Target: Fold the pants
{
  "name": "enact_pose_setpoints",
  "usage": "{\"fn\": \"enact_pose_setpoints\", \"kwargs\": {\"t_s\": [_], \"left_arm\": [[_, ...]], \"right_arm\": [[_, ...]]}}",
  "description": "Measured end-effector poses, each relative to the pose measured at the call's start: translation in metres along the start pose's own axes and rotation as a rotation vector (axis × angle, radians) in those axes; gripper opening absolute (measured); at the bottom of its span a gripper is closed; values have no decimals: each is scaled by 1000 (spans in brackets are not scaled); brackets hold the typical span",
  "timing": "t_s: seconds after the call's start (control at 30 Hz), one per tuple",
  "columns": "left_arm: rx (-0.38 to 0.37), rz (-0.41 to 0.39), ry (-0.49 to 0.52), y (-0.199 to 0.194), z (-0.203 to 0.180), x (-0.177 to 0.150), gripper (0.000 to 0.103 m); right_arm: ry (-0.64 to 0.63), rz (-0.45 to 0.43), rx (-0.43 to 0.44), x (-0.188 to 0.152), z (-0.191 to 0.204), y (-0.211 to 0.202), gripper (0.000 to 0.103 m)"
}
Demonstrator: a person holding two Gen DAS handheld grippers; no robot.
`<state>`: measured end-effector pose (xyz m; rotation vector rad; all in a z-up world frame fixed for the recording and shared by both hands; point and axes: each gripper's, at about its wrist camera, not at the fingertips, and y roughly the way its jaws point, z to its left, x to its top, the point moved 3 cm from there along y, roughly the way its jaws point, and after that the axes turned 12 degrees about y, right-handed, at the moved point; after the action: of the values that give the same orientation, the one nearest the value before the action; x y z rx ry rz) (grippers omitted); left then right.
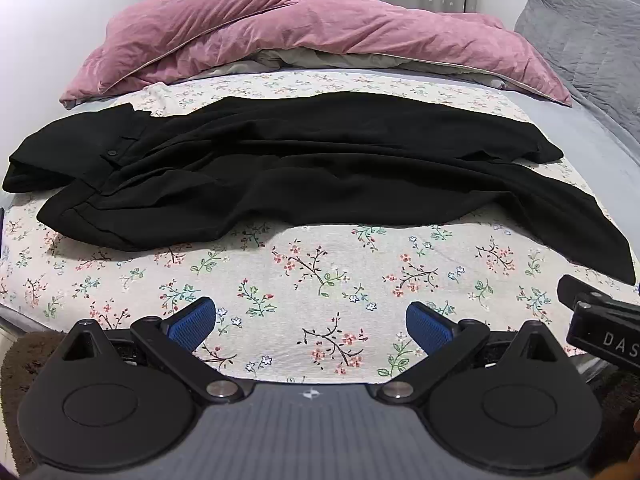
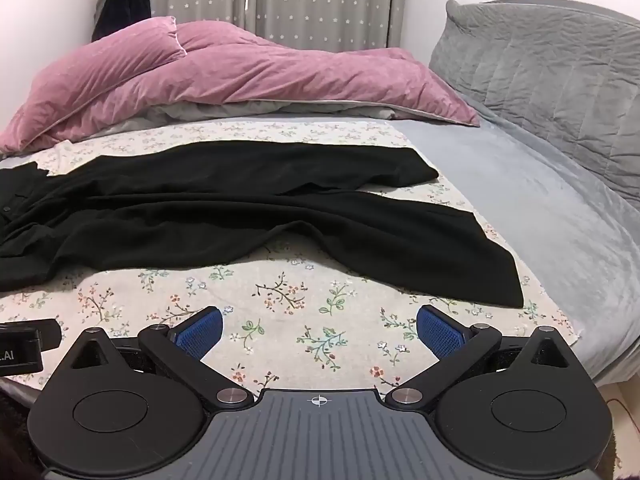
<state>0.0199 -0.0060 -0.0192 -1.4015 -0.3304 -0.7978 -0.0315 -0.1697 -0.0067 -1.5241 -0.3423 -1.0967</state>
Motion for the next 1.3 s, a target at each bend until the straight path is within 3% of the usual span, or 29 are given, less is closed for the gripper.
{"fn": "enact_pose_setpoints", "kwargs": {"t_s": [1.3], "left_arm": [[-6,-2,8,-1,-4,-2,103]], "right_arm": [[-11,-4,24,-1,1,-5,103]]}}
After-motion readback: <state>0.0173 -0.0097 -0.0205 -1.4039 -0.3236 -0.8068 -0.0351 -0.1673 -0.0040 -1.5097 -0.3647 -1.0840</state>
